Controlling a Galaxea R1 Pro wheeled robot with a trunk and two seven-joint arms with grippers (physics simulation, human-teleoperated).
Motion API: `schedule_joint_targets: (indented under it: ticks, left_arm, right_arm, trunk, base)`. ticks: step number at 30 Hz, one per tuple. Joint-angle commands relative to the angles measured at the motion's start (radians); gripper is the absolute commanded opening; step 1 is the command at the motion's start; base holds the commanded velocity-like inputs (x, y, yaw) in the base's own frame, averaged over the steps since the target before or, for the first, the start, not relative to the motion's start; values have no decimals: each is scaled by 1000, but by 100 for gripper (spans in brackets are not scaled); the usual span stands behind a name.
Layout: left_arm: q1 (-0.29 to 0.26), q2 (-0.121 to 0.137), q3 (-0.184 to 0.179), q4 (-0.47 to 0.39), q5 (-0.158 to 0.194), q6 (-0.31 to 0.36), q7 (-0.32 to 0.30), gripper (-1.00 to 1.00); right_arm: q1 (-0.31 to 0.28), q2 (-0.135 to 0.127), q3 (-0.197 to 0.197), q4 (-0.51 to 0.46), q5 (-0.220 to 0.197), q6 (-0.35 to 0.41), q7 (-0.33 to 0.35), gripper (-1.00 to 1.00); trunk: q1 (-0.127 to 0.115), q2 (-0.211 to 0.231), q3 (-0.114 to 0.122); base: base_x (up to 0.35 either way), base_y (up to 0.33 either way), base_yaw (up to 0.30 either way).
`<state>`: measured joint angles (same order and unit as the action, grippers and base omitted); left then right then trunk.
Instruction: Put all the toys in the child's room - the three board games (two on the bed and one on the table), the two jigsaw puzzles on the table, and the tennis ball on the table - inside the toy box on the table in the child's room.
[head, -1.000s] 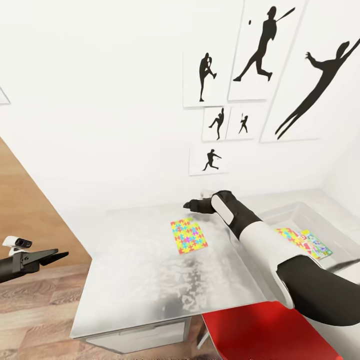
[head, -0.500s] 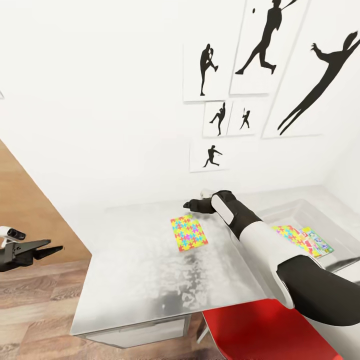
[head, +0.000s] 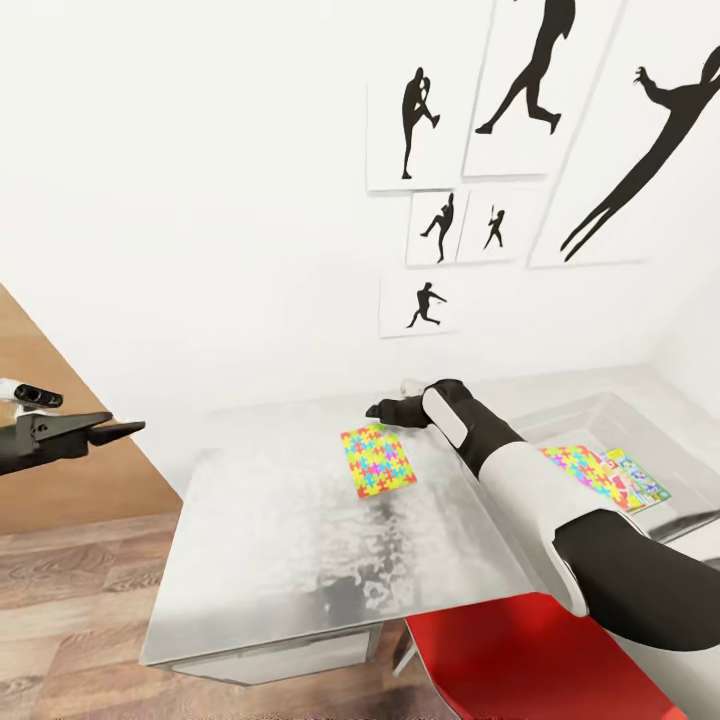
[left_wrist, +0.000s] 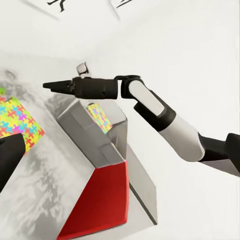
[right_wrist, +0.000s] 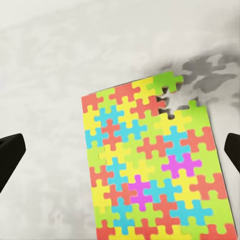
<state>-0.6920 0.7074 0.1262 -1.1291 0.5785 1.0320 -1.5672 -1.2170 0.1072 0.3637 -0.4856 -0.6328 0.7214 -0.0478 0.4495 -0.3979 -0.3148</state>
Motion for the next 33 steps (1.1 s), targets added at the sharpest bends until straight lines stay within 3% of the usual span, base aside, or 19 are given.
schedule_joint_targets:
  ticks: [1,7,11,33]
  left_arm:
    - [-3,-16,-2,-2,-1,10,5,100]
    - [-7,-81,-3,-4,-2,9,143,100]
    - [-7,-96,-2,-4,-2,8,185,100]
    - [-6,-94,4,-4,0,6,196,100]
  right_arm:
    - [-2,-1,5,-4,-7,4,-5,100]
    - [-1,-3,4,-14,-7,7,-5,100]
    - [-1,-2,3,-15,-7,7,-5,100]
    - [-10,-4,1,-17,-7,8,-3,100]
  trunk:
    - [0,-2,-4]
    - [0,-2,-13]
    - [0,-2,-20]
    - [0,-2,-56]
  base:
    - [0,0,0]
    - [0,0,0]
    - [0,0,0]
    - [0,0,0]
